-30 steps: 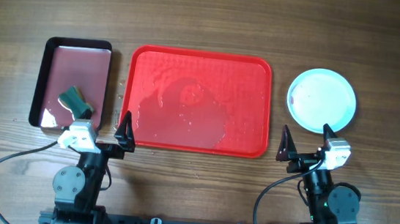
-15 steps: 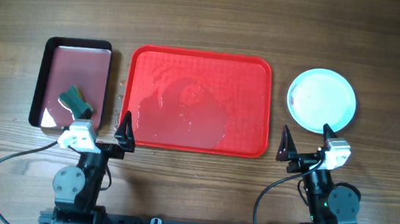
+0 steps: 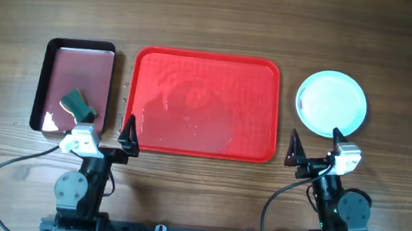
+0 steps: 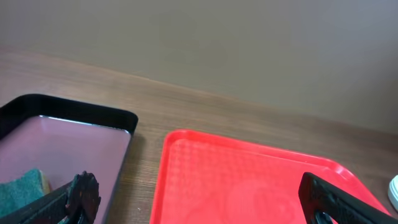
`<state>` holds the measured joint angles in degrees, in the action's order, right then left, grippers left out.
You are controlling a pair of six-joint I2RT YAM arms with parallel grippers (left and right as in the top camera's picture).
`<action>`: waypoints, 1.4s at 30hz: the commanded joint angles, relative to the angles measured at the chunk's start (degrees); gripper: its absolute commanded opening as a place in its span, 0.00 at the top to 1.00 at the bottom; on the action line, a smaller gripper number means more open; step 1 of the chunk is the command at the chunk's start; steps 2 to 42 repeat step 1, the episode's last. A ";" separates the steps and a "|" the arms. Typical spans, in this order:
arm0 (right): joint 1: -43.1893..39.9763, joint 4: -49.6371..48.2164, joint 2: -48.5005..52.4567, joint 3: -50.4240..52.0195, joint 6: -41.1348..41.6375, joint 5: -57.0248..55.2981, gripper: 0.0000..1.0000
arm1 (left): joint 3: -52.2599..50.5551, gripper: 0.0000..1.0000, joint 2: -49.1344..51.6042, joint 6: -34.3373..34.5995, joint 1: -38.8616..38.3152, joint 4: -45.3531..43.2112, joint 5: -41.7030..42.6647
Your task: Clean dirty plates on tray and stack at the side
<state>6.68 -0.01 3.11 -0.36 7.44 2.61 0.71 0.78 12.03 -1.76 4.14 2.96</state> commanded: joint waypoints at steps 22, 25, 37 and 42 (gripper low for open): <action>-0.17 -0.11 -0.20 0.07 0.48 0.92 0.00 | -0.39 0.00 -0.61 -1.33 0.33 0.02 0.85; -0.17 -0.11 -0.20 0.07 0.48 0.92 0.00 | -0.39 0.00 -0.61 -1.33 0.33 0.02 0.85; -0.17 -0.11 -0.20 0.07 0.48 0.92 0.00 | -0.39 0.00 -0.61 -1.33 0.33 0.02 0.85; -0.17 -0.11 -0.20 0.07 0.48 0.92 0.00 | -0.39 0.00 -0.61 -1.33 0.33 0.02 0.85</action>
